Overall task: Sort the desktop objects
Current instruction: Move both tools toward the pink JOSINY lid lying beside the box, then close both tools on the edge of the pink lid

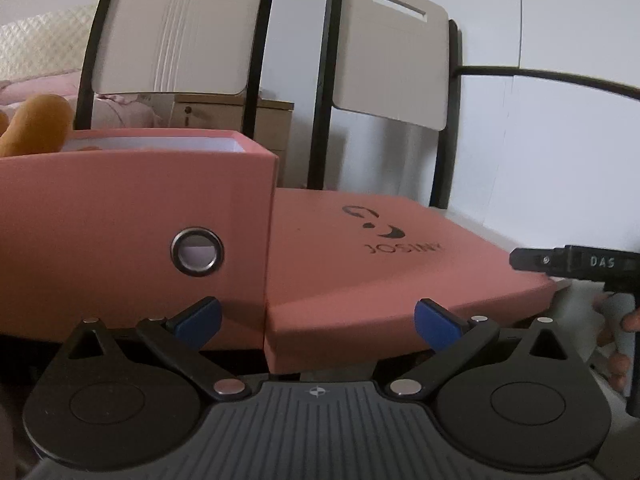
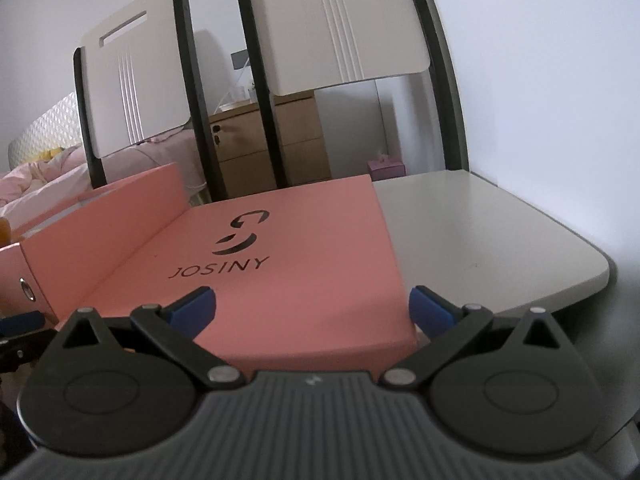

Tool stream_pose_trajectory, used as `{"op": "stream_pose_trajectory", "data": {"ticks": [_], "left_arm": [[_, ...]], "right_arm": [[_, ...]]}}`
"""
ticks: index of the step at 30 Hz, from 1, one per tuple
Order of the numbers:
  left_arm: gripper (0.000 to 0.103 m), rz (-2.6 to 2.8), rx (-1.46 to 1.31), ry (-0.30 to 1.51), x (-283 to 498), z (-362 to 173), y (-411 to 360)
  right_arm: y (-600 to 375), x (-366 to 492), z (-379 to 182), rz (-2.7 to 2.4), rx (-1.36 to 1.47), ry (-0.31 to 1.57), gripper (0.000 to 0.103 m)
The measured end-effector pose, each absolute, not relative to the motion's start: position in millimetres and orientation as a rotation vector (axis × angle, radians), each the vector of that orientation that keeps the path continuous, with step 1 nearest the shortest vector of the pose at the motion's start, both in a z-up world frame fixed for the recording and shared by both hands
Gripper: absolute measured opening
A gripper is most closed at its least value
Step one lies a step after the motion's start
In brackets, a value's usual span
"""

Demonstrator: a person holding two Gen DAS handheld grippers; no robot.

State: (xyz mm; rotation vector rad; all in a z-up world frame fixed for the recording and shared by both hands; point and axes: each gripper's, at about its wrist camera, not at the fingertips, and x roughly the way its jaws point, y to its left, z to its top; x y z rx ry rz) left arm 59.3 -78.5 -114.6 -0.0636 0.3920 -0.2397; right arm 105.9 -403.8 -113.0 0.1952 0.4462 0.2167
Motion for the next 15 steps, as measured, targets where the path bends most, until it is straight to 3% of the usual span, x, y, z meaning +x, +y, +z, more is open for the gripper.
{"op": "stream_pose_trajectory", "data": {"ticks": [15], "left_arm": [[0.103, -0.269, -0.031, 0.384, 64, -127, -104]], "right_arm": [[-399, 118, -110, 0.187, 0.149, 0.466, 0.103]]}}
